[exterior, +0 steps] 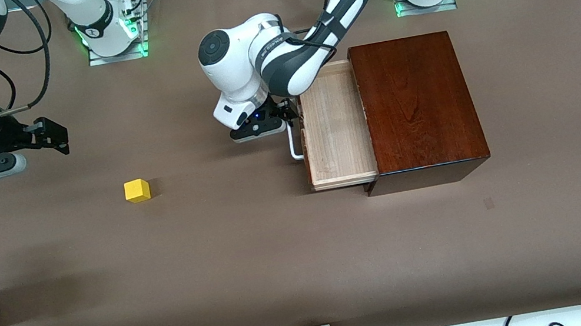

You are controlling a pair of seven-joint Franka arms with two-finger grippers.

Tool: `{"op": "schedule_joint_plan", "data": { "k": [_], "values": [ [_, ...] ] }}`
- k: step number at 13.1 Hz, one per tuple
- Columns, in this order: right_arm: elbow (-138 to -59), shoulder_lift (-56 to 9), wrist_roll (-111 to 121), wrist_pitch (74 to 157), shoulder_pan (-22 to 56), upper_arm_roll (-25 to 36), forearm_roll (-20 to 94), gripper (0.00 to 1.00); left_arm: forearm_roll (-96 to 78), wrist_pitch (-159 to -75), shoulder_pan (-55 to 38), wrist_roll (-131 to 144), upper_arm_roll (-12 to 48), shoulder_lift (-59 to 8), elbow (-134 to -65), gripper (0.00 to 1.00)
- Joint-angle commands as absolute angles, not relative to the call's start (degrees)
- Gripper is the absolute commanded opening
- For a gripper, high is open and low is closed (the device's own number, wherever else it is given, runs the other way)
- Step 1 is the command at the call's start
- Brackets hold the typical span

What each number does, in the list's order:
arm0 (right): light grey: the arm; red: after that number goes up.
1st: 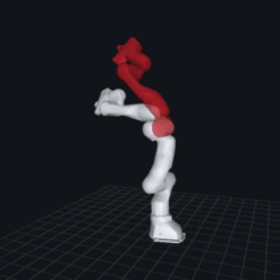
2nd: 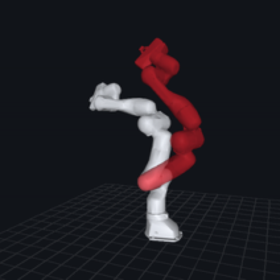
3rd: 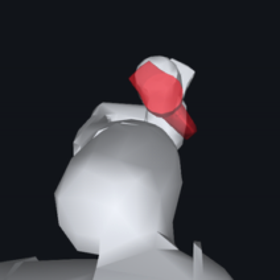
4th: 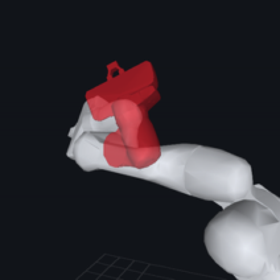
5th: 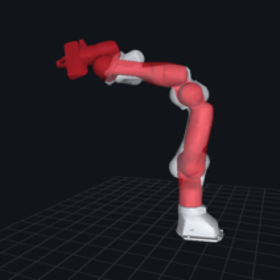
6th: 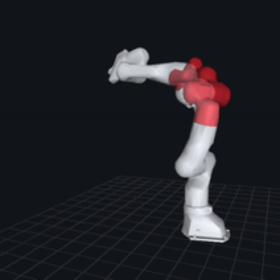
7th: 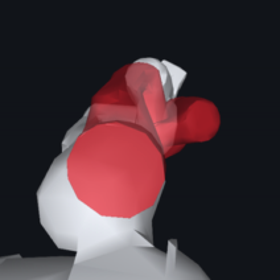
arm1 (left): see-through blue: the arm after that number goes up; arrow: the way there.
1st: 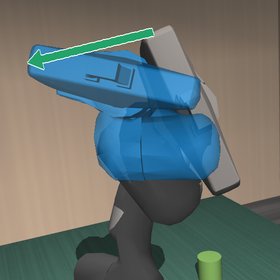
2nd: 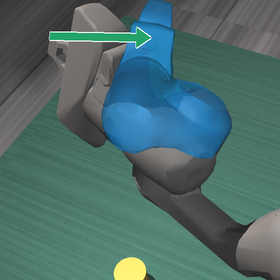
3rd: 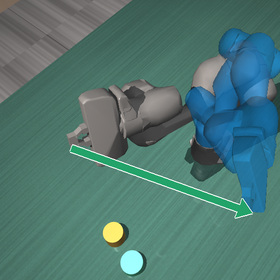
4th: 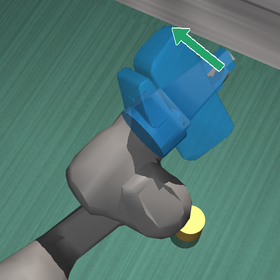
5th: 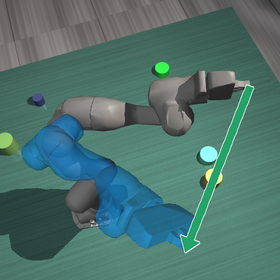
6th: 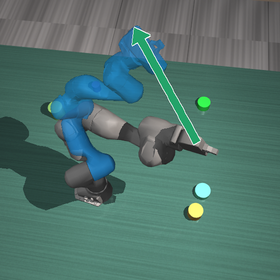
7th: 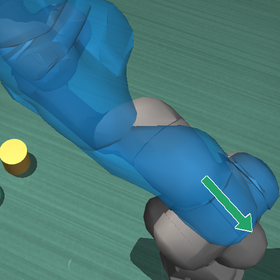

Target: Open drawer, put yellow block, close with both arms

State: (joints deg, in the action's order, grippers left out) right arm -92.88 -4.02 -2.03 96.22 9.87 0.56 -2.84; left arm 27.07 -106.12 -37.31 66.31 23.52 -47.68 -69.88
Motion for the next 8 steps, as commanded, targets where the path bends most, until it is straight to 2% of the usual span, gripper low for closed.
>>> {"op": "schedule_joint_plan", "data": {
  "k": [1,4,8],
  "values": [
    [-90.3,-5.8,-1.3,94.9,9.1,1.0,-1.8,1.0,26.1,-106.1,-37.5,67.4,24.0,-47.4,-66.6,1.0],
    [-90.5,-6.9,-0.9,94.7,8.9,2.5,-0.5,1.0,21.6,-103.2,-32.9,66.4,24.3,-39.0,-70.2,1.0],
    [-90.7,-10.9,3.6,91.9,8.9,2.5,-0.5,1.0,13.7,-101.0,-21.7,58.3,24.3,-26.2,-77.8,1.0]
  ]
}}
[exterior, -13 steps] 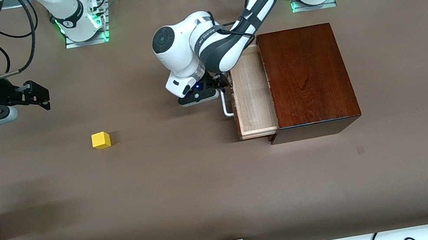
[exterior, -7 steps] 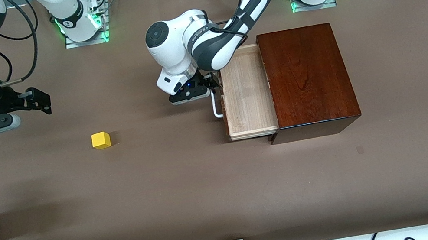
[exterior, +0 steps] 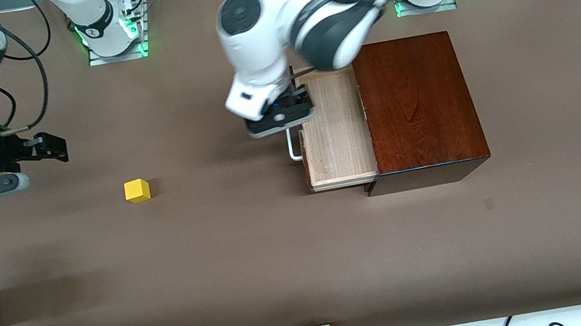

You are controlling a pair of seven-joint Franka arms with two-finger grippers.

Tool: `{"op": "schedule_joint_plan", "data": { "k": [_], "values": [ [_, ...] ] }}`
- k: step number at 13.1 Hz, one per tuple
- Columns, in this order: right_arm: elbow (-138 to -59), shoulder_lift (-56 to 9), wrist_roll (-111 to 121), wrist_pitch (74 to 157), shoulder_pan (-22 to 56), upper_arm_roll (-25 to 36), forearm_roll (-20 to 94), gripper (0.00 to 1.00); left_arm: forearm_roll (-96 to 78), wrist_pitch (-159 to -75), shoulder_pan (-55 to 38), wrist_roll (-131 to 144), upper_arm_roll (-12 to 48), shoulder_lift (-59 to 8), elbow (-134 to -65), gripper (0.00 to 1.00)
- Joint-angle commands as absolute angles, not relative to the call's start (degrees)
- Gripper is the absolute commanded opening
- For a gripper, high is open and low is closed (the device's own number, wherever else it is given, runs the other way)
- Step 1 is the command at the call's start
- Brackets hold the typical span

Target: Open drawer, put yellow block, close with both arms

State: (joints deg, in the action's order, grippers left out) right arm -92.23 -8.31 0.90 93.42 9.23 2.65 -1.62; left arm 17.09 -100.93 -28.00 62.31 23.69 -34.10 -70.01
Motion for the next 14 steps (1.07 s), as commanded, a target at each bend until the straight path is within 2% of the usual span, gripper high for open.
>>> {"op": "schedule_joint_plan", "data": {
  "k": [1,5,8,9,12,14],
  "values": [
    [-91.7,-11.9,4.4,92.8,8.9,2.5,-0.4,1.0,12.3,-100.7,-19.1,56.0,24.5,-24.4,-78.7,1.0],
    [-102.8,-12.8,4.4,107.3,9.0,2.4,-0.3,1.0,6.2,-98.7,-7.8,44.7,24.7,-18.6,-80.6,1.0],
    [-110.7,-14.0,3.9,119.4,9.2,2.1,-0.2,1.0,3.0,-98.1,-3.1,37.7,23.8,-15.7,-82.5,1.0],
    [-112.7,-14.5,3.4,122.5,9.2,2.0,-0.1,1.0,1.8,-97.2,-2.6,34.2,22.0,-14.5,-83.3,1.0],
    [-114.6,-18.6,3.4,128.4,9.2,2.0,4.0,1.0,-3.5,-94.7,-4.0,19.7,10.8,-7.8,-87.8,1.0],
    [-115.7,-21.4,3.0,132.0,9.2,2.0,4.7,1.0,-3.9,-93.2,-4.2,11.5,6.3,-4.1,-91.0,1.0]
  ]
}}
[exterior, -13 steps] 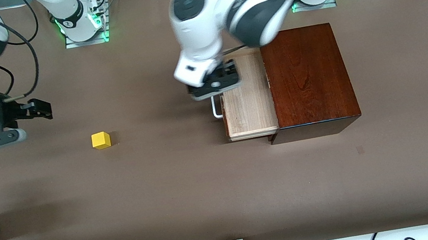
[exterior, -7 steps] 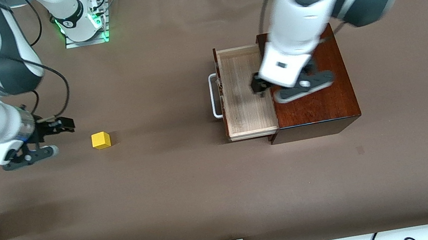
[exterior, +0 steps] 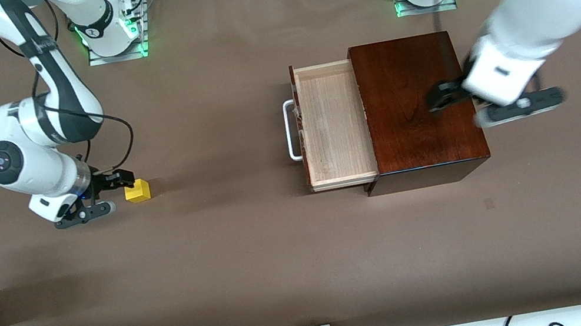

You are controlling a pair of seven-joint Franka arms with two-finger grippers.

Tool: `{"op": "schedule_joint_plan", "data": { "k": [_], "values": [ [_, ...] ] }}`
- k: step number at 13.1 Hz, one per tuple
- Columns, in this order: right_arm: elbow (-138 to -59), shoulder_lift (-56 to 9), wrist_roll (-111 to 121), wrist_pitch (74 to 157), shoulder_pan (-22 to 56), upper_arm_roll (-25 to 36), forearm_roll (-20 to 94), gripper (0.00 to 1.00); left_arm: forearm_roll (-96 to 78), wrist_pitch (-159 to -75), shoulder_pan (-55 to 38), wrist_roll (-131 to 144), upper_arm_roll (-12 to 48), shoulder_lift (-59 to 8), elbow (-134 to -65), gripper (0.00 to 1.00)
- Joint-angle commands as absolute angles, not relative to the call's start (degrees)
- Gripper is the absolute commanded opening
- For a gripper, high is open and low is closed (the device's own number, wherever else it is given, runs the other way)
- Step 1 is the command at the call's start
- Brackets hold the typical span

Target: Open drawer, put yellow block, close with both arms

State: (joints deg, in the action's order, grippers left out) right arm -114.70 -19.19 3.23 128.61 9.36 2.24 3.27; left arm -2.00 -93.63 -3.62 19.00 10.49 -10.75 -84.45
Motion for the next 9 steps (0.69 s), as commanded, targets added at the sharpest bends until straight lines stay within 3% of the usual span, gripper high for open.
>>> {"op": "schedule_joint_plan", "data": {
  "k": [1,3,7,8,9],
  "values": [
    [-116.9,-22.2,2.7,134.3,9.2,2.0,4.7,1.0,-3.9,-93.1,-4.4,8.5,4.4,-2.6,-92.7,1.0],
    [-119.4,-24.1,2.6,139.5,9.2,2.0,4.7,1.0,-3.9,-92.9,-4.5,3.7,2.0,-0.3,-94.8,1.0],
    [-122.0,-25.3,1.6,143.3,9.2,2.0,4.7,0.85,-3.1,-89.5,-3.8,-1.8,0.0,0.3,-93.5,1.0],
    [-122.0,-25.6,1.5,143.3,9.2,2.0,4.7,0.76,-3.0,-89.5,-3.7,-1.8,0.0,0.3,-93.4,1.0],
    [-122.0,-25.7,1.5,143.2,9.2,1.9,4.7,0.62,-2.9,-89.4,-3.7,-1.8,0.0,0.3,-93.4,1.0]
  ]
}}
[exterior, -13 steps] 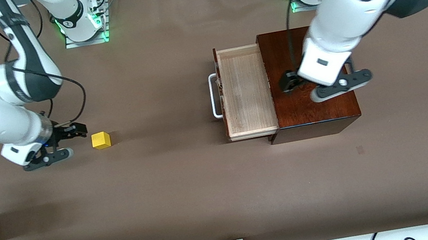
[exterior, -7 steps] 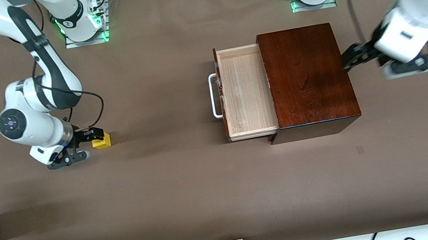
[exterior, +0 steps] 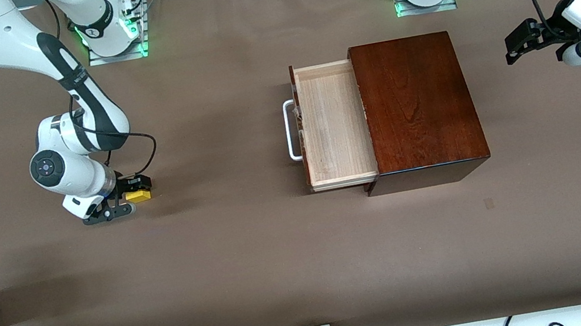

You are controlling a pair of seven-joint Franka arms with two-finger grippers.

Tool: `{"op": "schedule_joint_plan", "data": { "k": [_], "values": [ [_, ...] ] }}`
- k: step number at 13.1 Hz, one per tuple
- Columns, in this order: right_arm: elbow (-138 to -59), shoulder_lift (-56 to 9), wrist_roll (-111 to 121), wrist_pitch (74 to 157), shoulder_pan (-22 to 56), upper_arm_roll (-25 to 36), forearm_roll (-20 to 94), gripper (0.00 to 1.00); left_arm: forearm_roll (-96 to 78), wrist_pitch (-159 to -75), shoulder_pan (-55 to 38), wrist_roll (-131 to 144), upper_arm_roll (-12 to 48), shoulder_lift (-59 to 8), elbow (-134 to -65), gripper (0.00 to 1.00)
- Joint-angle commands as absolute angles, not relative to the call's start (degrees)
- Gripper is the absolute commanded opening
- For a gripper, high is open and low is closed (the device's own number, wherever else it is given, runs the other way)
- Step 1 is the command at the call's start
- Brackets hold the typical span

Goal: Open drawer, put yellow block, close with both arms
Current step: 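Grasp the yellow block with the right gripper and lift it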

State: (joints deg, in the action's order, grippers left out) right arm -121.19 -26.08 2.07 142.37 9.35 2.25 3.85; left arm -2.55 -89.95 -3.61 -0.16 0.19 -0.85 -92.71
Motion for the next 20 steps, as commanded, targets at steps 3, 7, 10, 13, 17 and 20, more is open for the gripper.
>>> {"op": "schedule_joint_plan", "data": {
  "k": [3,7,10,13,17,20],
  "values": [
    [-121.0,-24.3,3.1,142.5,9.4,1.3,4.4,0.03,-2.4,-89.0,-3.7,-1.8,0.0,0.3,-93.4,1.0],
    [-119.2,-20.3,16.0,141.2,9.8,-5.3,3.3,0.04,0.0,-87.9,-3.7,-1.6,0.7,0.0,-91.5,1.0],
    [-113.8,-19.4,20.8,138.5,10.5,-13.1,1.6,0.04,0.1,-88.0,-3.7,-1.2,0.6,-0.4,-91.1,1.0],
    [-100.2,-21.8,20.8,128.6,18.0,-16.2,-5.5,0.04,0.1,-87.9,-3.7,-1.1,0.6,-0.5,-91.0,1.0],
    [-82.7,-29.0,20.4,117.7,31.4,-16.2,-9.9,0.04,0.1,-87.2,-3.7,-1.1,0.6,-0.5,-91.0,1.0],
    [-71.8,-33.6,20.7,113.6,37.2,-16.2,-10.2,0.04,0.0,-87.2,-3.8,-1.0,0.6,-0.5,-91.0,1.0]
  ]
}}
